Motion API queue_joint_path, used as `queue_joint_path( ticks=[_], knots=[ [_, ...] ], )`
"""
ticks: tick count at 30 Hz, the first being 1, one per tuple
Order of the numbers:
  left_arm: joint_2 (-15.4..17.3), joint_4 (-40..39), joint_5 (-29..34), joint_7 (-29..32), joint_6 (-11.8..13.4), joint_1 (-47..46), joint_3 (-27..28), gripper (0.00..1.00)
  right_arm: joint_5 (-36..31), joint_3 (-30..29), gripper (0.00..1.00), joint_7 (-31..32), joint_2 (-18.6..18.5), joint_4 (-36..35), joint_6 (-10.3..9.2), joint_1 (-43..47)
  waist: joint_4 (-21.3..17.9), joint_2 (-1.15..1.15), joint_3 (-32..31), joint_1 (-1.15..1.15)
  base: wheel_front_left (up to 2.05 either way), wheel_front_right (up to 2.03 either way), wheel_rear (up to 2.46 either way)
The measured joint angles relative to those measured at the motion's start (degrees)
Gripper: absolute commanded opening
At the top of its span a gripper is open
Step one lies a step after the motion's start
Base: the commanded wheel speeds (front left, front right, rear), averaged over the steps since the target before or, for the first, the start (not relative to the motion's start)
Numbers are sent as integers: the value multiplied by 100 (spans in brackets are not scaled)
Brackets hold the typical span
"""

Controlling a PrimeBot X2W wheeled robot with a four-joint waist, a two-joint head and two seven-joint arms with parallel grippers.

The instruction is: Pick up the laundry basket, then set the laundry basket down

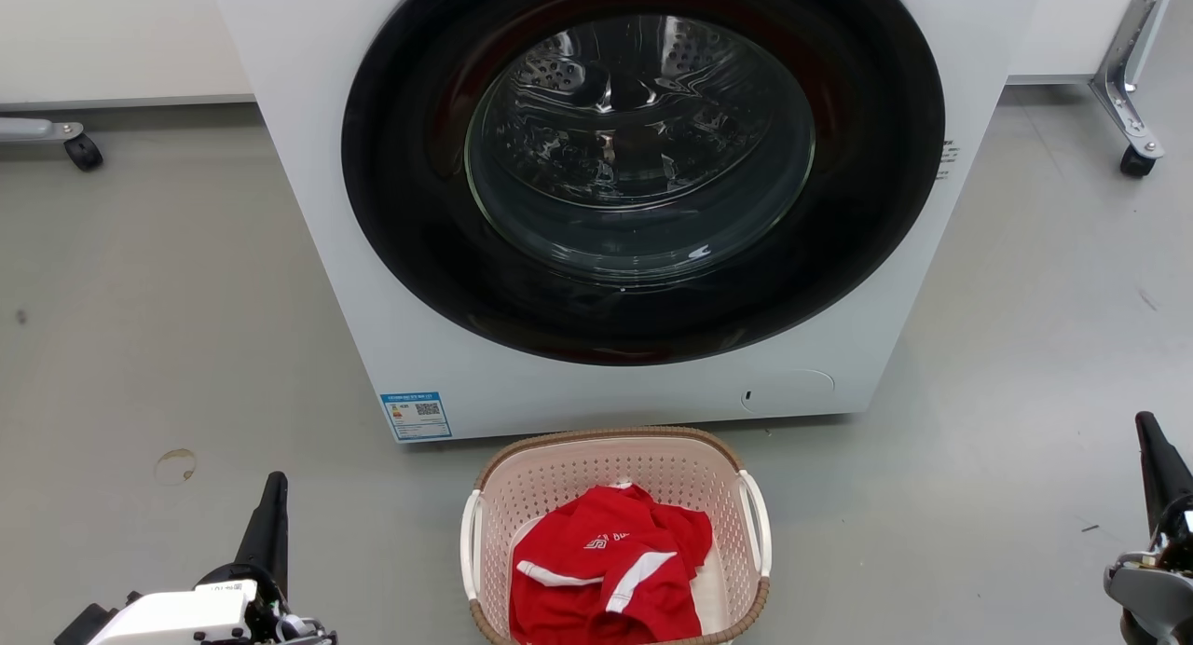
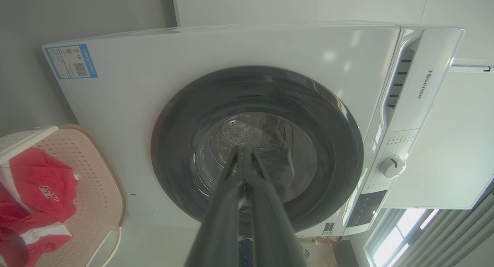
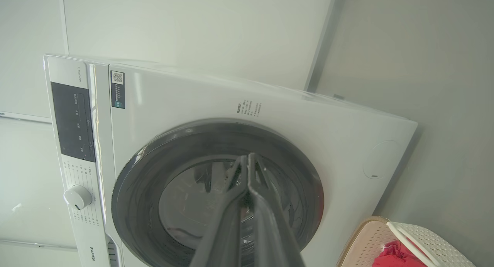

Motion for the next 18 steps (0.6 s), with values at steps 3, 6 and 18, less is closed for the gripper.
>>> queue_joint_path(
  ticks=[3, 6, 18],
  knots=[
    [0, 0, 0, 0, 0, 0, 0, 0, 0, 0, 0, 0, 0, 0, 0, 0, 0, 0, 0, 0, 0, 0, 0],
    [0, 0, 0, 0, 0, 0, 0, 0, 0, 0, 0, 0, 0, 0, -1, 0, 0, 0, 0, 0, 0, 0, 0],
    [0, 0, 0, 0, 0, 0, 0, 0, 0, 0, 0, 0, 0, 0, 0, 0, 0, 0, 0, 0, 0, 0, 0]
  ],
)
